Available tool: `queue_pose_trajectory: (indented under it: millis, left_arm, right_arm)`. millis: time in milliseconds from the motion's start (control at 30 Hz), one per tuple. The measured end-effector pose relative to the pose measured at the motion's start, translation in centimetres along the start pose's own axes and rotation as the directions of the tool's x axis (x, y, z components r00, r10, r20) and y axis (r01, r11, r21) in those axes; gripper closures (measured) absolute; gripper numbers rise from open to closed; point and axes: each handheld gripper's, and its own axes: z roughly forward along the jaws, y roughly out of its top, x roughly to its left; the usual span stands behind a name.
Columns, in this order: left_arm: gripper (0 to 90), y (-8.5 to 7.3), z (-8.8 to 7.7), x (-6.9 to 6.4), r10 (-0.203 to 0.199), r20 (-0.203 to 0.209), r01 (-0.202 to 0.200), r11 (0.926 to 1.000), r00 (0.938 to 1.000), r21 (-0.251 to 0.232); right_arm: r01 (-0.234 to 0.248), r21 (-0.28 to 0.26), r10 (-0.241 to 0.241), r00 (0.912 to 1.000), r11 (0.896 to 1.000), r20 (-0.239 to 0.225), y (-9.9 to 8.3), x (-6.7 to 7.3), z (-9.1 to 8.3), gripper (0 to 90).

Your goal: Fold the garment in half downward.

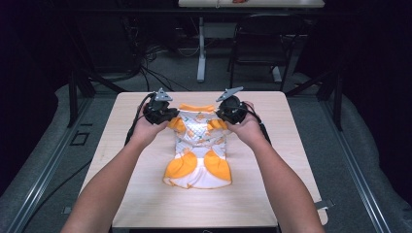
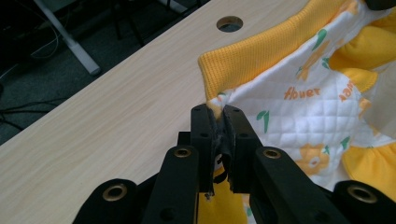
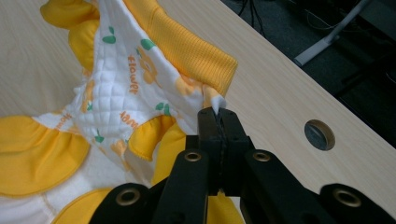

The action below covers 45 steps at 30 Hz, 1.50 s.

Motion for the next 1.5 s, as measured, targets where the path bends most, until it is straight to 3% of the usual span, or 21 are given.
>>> queue_pose_trajectory:
  millis: [167, 600, 800, 933, 1300, 1500]
  left_arm:
    - [83.9, -0.1, 0.1, -0.2, 0.023, -0.009, -0.023, 0.9996, 0.9997, 0.014]
    - [84.1, -0.2, -0.2, -0.4, 0.035, -0.011, -0.035, 0.9993, 0.9993, 0.011]
    - [84.1, -0.6, -0.4, -0.9, 0.05, 0.003, -0.05, 0.9986, 0.9987, 0.018]
    - [84.0, -1.3, -0.5, -1.3, 0.054, 0.024, -0.054, 0.9984, 0.9982, 0.012]
    - [84.0, -3.5, -1.2, -2.7, 0.083, 0.09, -0.084, 0.9964, 0.9925, 0.009]
    - [84.0, -4.1, -1.4, -3.3, 0.098, 0.098, -0.099, 0.995, 0.9903, 0.009]
  right_arm:
    - [0.035, 0.027, -0.036, 0.9993, 0.999, 0.01, -0.2, 0.4, 0.4, 89.6]
    - [0.054, 0.018, -0.055, 0.9984, 0.998, 0.017, -0.2, 0.7, 0.1, 89.6]
    - [0.057, 0.012, -0.057, 0.9982, 0.998, 0.017, -0.6, 1.1, 0.1, 89.5]
    - [0.089, 0.028, -0.09, 0.9958, 0.996, 0.015, -1.4, 1.7, 0.1, 89.4]
    - [0.129, 0.017, -0.128, 0.9912, 0.992, -0.034, -3.7, 3.3, -0.5, 89.3]
    - [0.144, 0.013, -0.144, 0.9884, 0.989, -0.049, -4.5, 4.2, -0.8, 89.3]
